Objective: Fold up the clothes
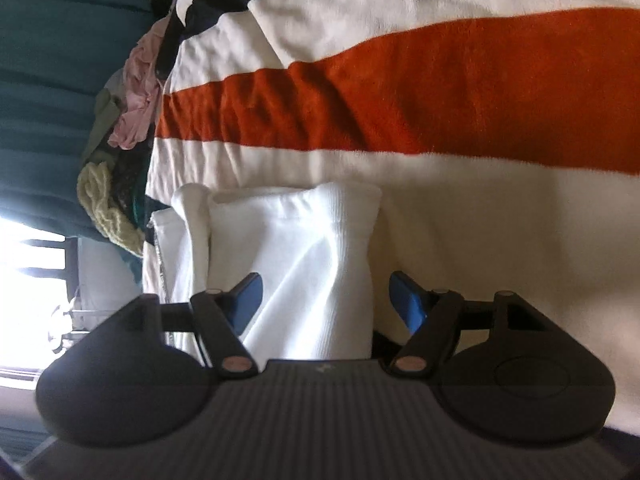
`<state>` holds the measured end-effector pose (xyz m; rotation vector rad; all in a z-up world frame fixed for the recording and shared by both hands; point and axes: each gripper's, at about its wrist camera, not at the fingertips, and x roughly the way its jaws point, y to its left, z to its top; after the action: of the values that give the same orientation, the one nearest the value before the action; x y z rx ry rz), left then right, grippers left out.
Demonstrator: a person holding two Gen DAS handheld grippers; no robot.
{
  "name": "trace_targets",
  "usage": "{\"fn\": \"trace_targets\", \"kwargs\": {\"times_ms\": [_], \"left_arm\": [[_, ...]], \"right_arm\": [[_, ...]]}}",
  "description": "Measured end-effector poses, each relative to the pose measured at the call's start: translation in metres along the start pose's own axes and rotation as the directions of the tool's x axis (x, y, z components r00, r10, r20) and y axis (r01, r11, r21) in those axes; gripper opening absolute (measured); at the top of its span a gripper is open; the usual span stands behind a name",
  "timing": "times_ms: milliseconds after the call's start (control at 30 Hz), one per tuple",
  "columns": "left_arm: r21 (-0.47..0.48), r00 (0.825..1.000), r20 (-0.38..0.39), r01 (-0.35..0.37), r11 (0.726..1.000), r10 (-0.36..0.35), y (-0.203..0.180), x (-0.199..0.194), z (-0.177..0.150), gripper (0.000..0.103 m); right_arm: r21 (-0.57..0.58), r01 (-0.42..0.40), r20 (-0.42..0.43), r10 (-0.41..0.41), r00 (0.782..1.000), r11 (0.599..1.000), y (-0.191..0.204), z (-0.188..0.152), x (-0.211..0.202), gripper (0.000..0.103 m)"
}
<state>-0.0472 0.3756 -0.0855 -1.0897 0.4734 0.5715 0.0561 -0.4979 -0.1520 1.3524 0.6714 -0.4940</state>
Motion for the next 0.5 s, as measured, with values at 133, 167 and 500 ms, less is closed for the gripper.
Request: {"fn": "trace_targets", "kwargs": {"times_ms": [133,167,500], "left_arm": [[-0.051,0.992,-0.044,0.115,0.992,-0.117,0.008,0.011,-0.001,0.079],[-0.056,0.99,-0.044,0.129,0.99,-0.131,0.009,0.011,-0.003,0.077],[-0.118,0.998,-0.036,0.039,0.992,-0.043,0.016,0.017,-0.017,0.039]], "right_arm": [[0.014,-0.03,0.0,0.03,1.0,0.999,0.008,-0.003,0.01,0.034],[0.017,-0.039,0.005,0.039,0.999,0.999,0.011,-0.004,0.011,0.029],[-0.019,-0.013,0.082,0.014,0.997,1.0,0.023,0.001,0.016,0.01]]}}
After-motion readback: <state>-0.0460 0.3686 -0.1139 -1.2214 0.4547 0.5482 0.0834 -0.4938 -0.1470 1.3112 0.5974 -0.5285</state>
